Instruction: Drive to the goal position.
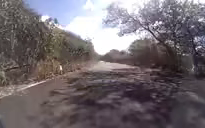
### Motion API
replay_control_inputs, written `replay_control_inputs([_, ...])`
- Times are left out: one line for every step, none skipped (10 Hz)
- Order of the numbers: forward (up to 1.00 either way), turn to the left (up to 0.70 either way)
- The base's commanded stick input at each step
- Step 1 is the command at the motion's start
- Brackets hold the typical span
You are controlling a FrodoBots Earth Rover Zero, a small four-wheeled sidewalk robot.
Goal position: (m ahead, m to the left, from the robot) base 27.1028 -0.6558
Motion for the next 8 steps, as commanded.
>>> replay_control_inputs([0.5, 0.0])
replay_control_inputs([0.5, 0.0])
replay_control_inputs([0.5, 0.0])
replay_control_inputs([0.5, 0.0])
replay_control_inputs([0.5, 0.0])
replay_control_inputs([0.5, 0.0])
replay_control_inputs([0.5, 0.0])
replay_control_inputs([0.5, 0.0])
